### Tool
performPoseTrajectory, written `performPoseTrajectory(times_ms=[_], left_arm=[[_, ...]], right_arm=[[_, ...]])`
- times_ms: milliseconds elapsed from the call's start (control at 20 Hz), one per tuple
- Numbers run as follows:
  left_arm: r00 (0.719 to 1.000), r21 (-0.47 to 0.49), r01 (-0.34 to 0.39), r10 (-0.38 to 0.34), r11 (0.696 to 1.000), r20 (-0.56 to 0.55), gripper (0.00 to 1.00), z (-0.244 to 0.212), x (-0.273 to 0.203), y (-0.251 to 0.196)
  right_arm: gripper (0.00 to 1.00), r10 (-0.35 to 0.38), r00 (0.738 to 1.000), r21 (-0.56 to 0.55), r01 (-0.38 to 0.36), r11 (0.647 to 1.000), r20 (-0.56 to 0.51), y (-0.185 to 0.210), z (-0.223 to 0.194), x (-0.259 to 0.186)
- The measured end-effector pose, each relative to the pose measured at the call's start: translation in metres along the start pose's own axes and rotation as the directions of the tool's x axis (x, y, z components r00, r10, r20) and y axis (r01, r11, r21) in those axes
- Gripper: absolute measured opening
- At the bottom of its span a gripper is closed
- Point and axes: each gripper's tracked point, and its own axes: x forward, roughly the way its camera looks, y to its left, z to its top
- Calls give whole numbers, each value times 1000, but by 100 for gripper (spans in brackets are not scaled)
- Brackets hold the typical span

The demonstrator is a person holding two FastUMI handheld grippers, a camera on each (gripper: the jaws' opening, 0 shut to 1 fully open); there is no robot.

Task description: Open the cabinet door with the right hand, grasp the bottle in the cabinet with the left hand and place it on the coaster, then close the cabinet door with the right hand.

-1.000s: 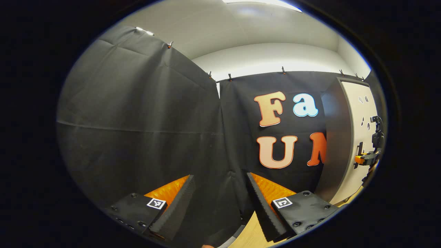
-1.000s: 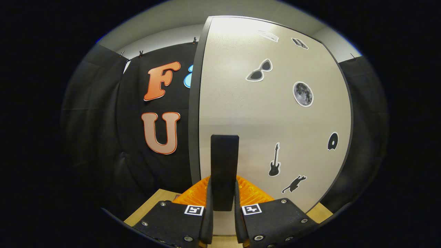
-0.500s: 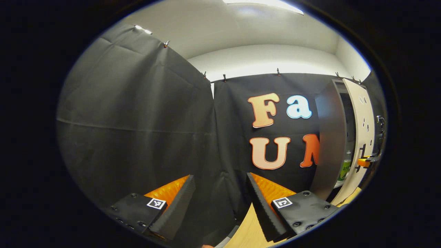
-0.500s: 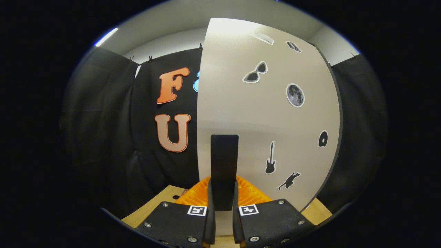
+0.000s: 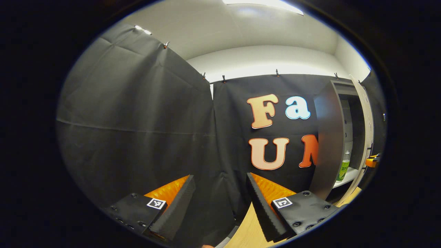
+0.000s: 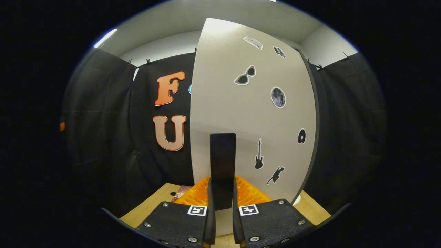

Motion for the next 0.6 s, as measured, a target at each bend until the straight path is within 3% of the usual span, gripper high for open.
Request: performPoseTrajectory(times_ms=[500, 550, 600], left_arm=[[999, -7, 47, -47, 999, -6, 94, -5, 12, -25], [998, -7, 56, -56, 998, -5, 94, -6, 14, -30], [998, -7, 64, -64, 998, -4, 94, -6, 16, -35]], right_arm=[[17, -28, 1000, 23, 28, 999, -2, -13, -1, -19], [14, -34, 999, 20, 34, 999, -2, -15, -2, -21], [17, -40, 999, 15, 40, 999, -1, -18, -1, -22]])
